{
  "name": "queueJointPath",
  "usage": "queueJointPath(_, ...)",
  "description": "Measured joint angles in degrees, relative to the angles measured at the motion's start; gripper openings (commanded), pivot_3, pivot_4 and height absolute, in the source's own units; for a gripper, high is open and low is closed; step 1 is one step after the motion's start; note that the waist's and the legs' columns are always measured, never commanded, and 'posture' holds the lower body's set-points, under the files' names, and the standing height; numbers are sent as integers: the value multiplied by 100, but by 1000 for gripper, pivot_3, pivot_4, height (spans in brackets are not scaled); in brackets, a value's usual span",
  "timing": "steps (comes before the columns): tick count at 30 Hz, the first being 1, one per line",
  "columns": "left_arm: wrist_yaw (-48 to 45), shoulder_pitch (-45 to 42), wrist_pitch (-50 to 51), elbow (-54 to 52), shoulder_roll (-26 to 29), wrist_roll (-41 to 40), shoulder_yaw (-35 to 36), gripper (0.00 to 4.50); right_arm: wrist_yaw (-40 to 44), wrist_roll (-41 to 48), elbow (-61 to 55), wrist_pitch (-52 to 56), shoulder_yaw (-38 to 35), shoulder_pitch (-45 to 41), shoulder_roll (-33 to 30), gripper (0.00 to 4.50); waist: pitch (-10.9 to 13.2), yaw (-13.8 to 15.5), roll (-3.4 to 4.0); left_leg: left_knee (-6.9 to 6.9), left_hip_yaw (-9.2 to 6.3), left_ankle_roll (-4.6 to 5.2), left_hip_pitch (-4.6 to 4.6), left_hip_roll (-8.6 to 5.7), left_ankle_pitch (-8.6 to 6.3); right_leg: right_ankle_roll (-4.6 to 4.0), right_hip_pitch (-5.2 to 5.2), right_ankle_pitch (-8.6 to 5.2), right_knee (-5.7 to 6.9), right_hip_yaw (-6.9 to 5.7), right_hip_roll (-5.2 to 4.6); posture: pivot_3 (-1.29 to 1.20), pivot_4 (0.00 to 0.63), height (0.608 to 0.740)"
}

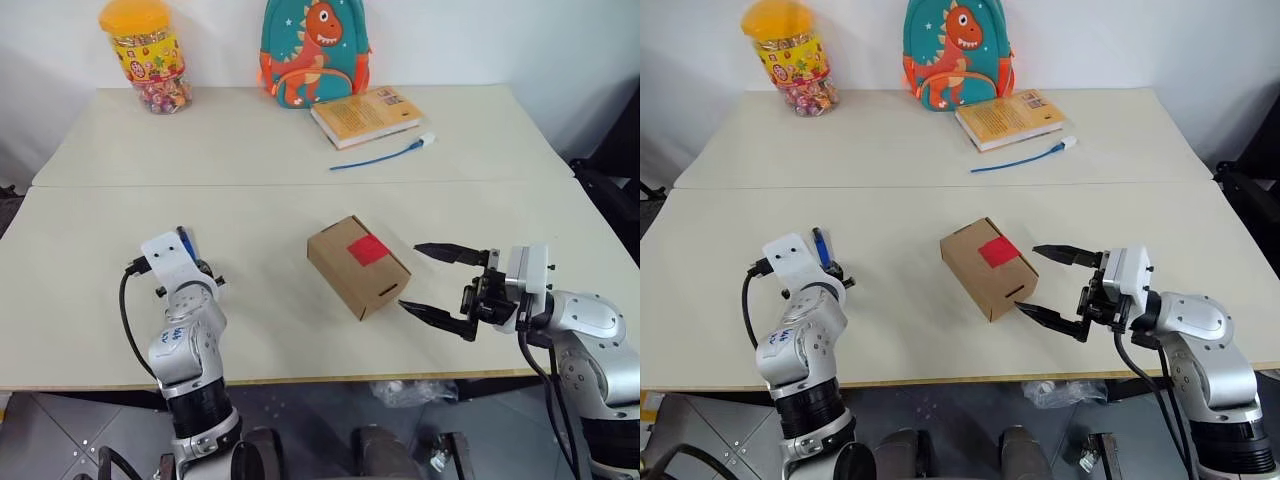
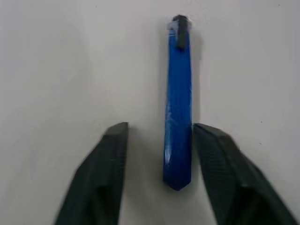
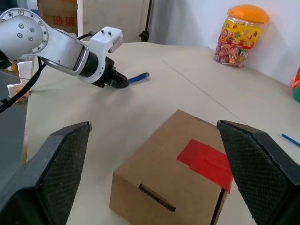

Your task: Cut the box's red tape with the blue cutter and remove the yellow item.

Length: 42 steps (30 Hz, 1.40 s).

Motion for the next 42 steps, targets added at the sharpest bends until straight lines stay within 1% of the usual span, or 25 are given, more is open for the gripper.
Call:
queueJointPath(3,-6,112,-51,-42,94,5,-16,3977,-4,-6,0,-15,0,20,9,4500,0,-5,0,-1,2,-1,2,1,-1,0,0,0,0,1,0,0,150,740)
queueJointPath(9,-139,281,-217,6,228,-4,-11,3977,-13,-39,0,-22,0,62,19,4500,-5,-6,9,-1,5,-1,4,2,-1,0,1,0,0,4,2,0,150,740)
queueJointPath(12,-339,294,-218,83,341,-91,16,3977,-37,-59,0,-23,0,62,21,4500,-16,11,28,0,5,-1,6,2,-1,-1,3,0,1,4,2,0,150,740)
queueJointPath(14,-465,307,-245,128,384,-147,31,3594,-43,-62,0,-27,0,62,30,4500,-28,25,48,1,4,0,8,2,-1,-1,5,0,1,4,2,0,150,740)
queueJointPath(17,-554,353,-302,165,420,-154,41,2841,-47,-69,0,-34,0,64,33,4500,-35,33,60,1,4,1,9,2,-1,-1,7,0,2,4,1,0,150,740)
queueJointPath(24,-580,375,-380,186,408,-153,76,656,-52,-76,0,-57,0,63,47,4500,-35,84,60,4,1,4,8,-3,-2,-1,13,0,-3,3,-3,0,150,740)
queueJointPath(26,-592,364,-380,186,389,-160,84,114,-52,-80,0,-99,0,63,52,4500,-35,118,61,4,2,4,8,-3,-2,-1,13,0,-4,3,-3,0,150,740)
queueJointPath(27,-616,357,-380,186,381,-171,85,34,-52,-85,0,-121,0,63,60,4500,-35,136,61,4,2,5,8,-3,-2,-1,13,0,-5,3,-3,0,150,740)
queueJointPath(36,-1047,403,-402,146,401,-225,58,34,-50,-132,12,-176,6,62,123,4500,-35,220,59,4,-1,9,1,-11,-4,-1,13,0,-11,-1,-13,0,150,740)
queueJointPath(40,-1295,587,-435,-48,399,-307,-4,34,-41,-154,43,-220,27,62,123,4500,-35,222,59,1,-1,14,-3,-15,-7,-2,12,0,-19,-2,-19,0,150,740)
queueJointPath(42,-1354,698,-560,-112,366,-351,4,431,-35,-171,95,-229,27,62,123,4500,-33,209,56,0,0,15,-7,-14,-9,-2,12,0,-23,-2,-19,0,150,740)
